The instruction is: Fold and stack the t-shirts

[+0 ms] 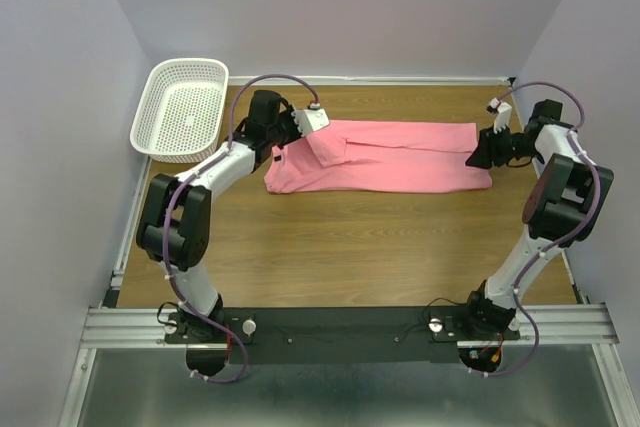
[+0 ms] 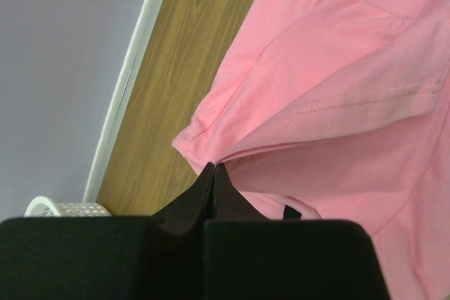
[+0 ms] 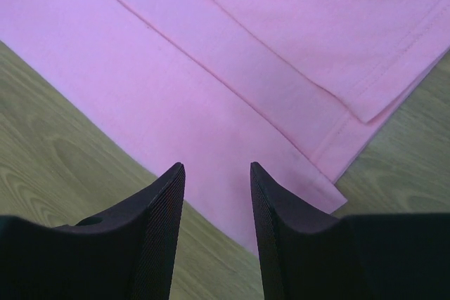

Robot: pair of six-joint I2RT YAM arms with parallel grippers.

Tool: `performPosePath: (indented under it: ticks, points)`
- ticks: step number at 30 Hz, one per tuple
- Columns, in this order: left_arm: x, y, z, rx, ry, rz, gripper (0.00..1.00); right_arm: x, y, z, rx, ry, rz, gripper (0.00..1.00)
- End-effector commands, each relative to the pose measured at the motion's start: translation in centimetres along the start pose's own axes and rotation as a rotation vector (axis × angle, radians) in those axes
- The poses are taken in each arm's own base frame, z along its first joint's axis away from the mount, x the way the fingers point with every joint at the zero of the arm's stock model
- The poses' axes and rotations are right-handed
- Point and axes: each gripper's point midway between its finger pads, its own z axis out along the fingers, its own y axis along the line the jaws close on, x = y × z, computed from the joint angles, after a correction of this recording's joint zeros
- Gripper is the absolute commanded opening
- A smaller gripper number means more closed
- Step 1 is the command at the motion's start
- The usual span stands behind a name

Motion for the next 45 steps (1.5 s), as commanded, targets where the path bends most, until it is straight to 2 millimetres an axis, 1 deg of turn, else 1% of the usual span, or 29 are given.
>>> performPosePath:
  ticks: [1, 4, 6, 8, 13, 15, 16, 21, 24, 27, 31, 33, 38, 45]
  points:
    - [-0.2, 1.6, 0.5, -0.033, 0.009, -0.001, 0.00, -1.4, 1.5, -0.8, -0.022, -0.050, -0.050, 0.50]
    - [0.0, 1.6, 0.9, -0.023, 0.024, -0.003, 0.00, -1.4, 1.9, -1.0, -0.028, -0.056, -0.050, 0.50]
    - [0.0, 1.9, 1.1, -0.028, 0.025, -0.003, 0.00, -1.3, 2.1, -1.0, -0.032, -0.057, -0.051, 0.50]
    - [0.0, 1.7, 1.4, -0.022, 0.028, -0.003, 0.00, -1.3, 2.2, -1.0, -0.033, -0.057, -0.050, 0.50]
    - [0.3, 2.0, 2.0, -0.024, 0.040, -0.002, 0.00, -1.0, 2.3, -1.0, -0.036, -0.054, -0.050, 0.50]
    - [0.0, 2.1, 2.1, -0.024, 0.036, 0.000, 0.00, -1.0, 2.4, -1.0, -0.036, -0.056, -0.051, 0.50]
    - [0.2, 1.9, 2.4, -0.019, 0.043, -0.002, 0.00, -1.0, 2.5, -1.0, -0.038, -0.056, -0.050, 0.50]
    - [-0.3, 2.2, 3.1, -0.019, 0.038, 0.003, 0.00, -1.0, 2.7, -1.2, -0.037, -0.058, -0.054, 0.50]
    - [-0.7, 1.9, 3.6, -0.007, 0.036, 0.009, 0.00, -1.1, 2.8, -1.3, -0.036, -0.058, -0.057, 0.51]
    - [-1.0, 2.1, 4.2, -0.007, 0.037, 0.013, 0.00, -1.1, 2.9, -1.3, -0.035, -0.059, -0.059, 0.51]
    - [-1.4, 2.5, 4.8, -0.015, 0.037, 0.018, 0.00, -0.9, 2.9, -1.3, -0.032, -0.053, -0.060, 0.51]
    - [-1.7, 3.2, 4.8, -0.032, 0.039, 0.023, 0.00, -0.8, 2.9, -1.3, -0.033, -0.053, -0.060, 0.51]
    - [-1.5, 3.5, 5.1, -0.034, 0.055, 0.031, 0.00, -0.7, 2.9, -1.2, -0.035, -0.052, -0.058, 0.51]
    - [-1.2, 3.3, 5.8, -0.025, 0.063, 0.027, 0.00, -0.9, 3.0, -1.3, -0.034, -0.053, -0.070, 0.51]
